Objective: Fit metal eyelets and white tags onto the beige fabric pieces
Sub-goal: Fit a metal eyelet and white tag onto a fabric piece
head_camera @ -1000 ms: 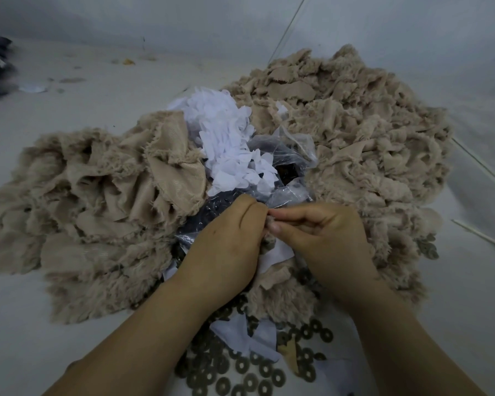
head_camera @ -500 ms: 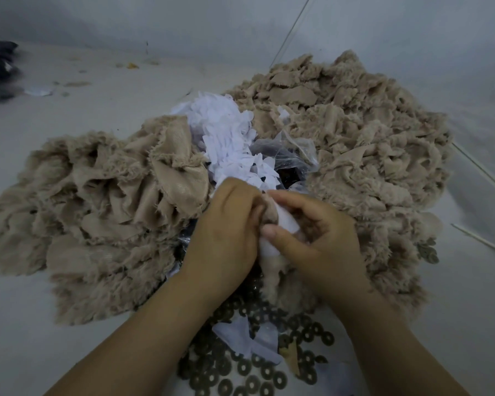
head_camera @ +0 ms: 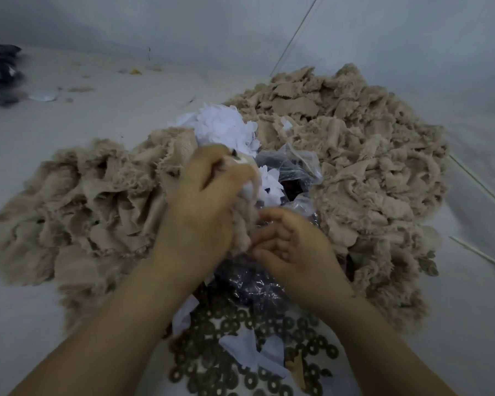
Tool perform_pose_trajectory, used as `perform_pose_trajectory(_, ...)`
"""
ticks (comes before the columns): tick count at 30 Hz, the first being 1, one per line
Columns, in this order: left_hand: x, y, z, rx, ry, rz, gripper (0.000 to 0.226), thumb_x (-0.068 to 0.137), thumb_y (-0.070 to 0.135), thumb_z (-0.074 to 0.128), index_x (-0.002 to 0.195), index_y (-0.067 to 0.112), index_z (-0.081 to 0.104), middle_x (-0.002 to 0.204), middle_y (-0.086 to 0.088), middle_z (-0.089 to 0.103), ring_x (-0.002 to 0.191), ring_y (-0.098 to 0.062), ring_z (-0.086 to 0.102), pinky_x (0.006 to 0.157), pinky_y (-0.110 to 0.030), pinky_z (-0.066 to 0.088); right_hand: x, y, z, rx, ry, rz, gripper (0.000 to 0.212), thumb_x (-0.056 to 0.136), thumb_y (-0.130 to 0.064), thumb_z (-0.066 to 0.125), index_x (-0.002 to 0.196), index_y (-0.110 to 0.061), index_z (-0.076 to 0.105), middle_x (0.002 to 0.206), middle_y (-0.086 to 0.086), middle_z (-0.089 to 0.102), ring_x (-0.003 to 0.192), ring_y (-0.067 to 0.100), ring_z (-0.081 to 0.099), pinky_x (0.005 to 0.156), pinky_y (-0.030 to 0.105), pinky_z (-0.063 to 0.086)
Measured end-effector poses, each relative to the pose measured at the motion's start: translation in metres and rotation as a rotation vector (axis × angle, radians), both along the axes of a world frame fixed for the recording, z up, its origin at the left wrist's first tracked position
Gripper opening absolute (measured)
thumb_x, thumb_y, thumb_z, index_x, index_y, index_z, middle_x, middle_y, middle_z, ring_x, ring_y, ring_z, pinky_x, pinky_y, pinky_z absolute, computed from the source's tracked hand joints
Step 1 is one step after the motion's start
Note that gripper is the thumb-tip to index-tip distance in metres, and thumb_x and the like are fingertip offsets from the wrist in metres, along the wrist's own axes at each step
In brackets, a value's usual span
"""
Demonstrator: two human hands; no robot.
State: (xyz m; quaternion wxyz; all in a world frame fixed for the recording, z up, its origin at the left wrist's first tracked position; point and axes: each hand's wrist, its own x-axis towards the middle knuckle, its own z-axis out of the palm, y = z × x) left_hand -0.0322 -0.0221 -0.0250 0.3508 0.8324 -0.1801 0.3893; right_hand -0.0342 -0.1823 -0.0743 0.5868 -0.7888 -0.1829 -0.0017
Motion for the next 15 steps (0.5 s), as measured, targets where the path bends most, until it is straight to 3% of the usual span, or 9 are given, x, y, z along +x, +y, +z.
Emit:
perform_pose_trajectory(1,0.005,0.008,0.003,-0.031,0.005,0.036,0.036,0.089,0.013,0.041,0.102,-0.009,0.067,0.095,0.010,0.058,0.090,0.019,0.049,0.079,0.004,0.032,-0.001,0.002,-0.001,-0.035,-0.012,-0.009,0.049,0.084,0.006,0.070,0.111,-0.032,0.060,0.090,-0.003,0.073,0.083,0.009,0.071,0.073,0.023,0.058)
perform_pose_trajectory(3,0.013,0.028,0.005,0.051,0.037,0.134,0.037,0.088,0.012,0.041,0.102,-0.009,0.067,0.099,-0.007,0.065,0.094,0.002,0.053,0.087,-0.007,0.039,-0.001,0.003,0.000,-0.080,-0.066,-0.044,0.049,0.084,0.006,0.071,0.108,-0.035,0.060,0.088,-0.007,0.072,0.081,0.005,0.069,0.072,0.017,0.056)
perform_pose_trajectory(5,0.025,0.049,-0.005,0.361,0.114,0.277,0.031,0.082,0.006,0.048,0.101,-0.005,0.070,0.121,-0.026,0.059,0.112,-0.039,0.052,0.095,-0.049,0.044,0.001,0.002,0.003,-0.149,-0.144,-0.106,0.043,0.085,0.003,0.071,0.107,-0.034,0.064,0.086,-0.012,0.071,0.080,0.003,0.068,0.072,0.015,0.055)
perform_pose_trajectory(7,0.031,0.058,-0.012,0.576,0.449,0.449,0.029,0.082,0.010,0.058,0.108,0.006,0.070,0.140,-0.019,0.048,0.133,-0.044,0.031,0.104,-0.070,0.024,0.005,-0.001,0.006,-0.239,-0.213,-0.191,0.033,0.086,-0.001,0.070,0.108,-0.027,0.070,0.085,-0.017,0.069,0.079,-0.001,0.067,0.070,0.010,0.054)
perform_pose_trajectory(9,0.030,0.056,-0.024,0.687,0.597,0.518,0.029,0.083,0.019,0.060,0.110,0.012,0.069,0.143,-0.016,0.046,0.138,-0.042,0.023,0.107,-0.073,0.009,0.008,-0.005,0.008,-0.306,-0.268,-0.267,0.026,0.087,-0.004,0.070,0.107,-0.019,0.074,0.084,-0.022,0.065,0.081,-0.006,0.064,0.068,0.005,0.050)
perform_pose_trajectory(10,0.030,0.056,-0.030,0.720,0.568,0.523,0.027,0.083,0.022,0.061,0.106,0.011,0.070,0.137,-0.016,0.052,0.136,-0.042,0.027,0.107,-0.071,0.006,0.009,-0.007,0.009,-0.333,-0.296,-0.302,0.023,0.088,-0.006,0.070,0.106,-0.018,0.074,0.083,-0.024,0.063,0.080,-0.007,0.063,0.068,0.004,0.050)
perform_pose_trajectory(13,0.035,0.060,-0.036,0.808,0.556,0.575,0.026,0.088,0.033,0.056,0.102,0.017,0.072,0.113,-0.006,0.066,0.129,-0.036,0.038,0.111,-0.066,0.006,0.012,-0.014,0.009,-0.394,-0.347,-0.389,0.020,0.088,-0.008,0.070,0.105,-0.017,0.076,0.080,-0.019,0.063,0.073,-0.008,0.061,0.068,0.004,0.051)
perform_pose_trajectory(15,0.039,0.067,-0.037,0.894,0.604,0.611,0.026,0.089,0.032,0.053,0.106,0.021,0.069,0.115,-0.002,0.063,0.132,-0.034,0.035,0.113,-0.069,0.006,0.013,-0.017,0.009,-0.419,-0.352,-0.412,0.021,0.088,-0.007,0.070,0.105,-0.017,0.075,0.081,-0.016,0.064,0.074,-0.007,0.061,0.066,0.004,0.050)
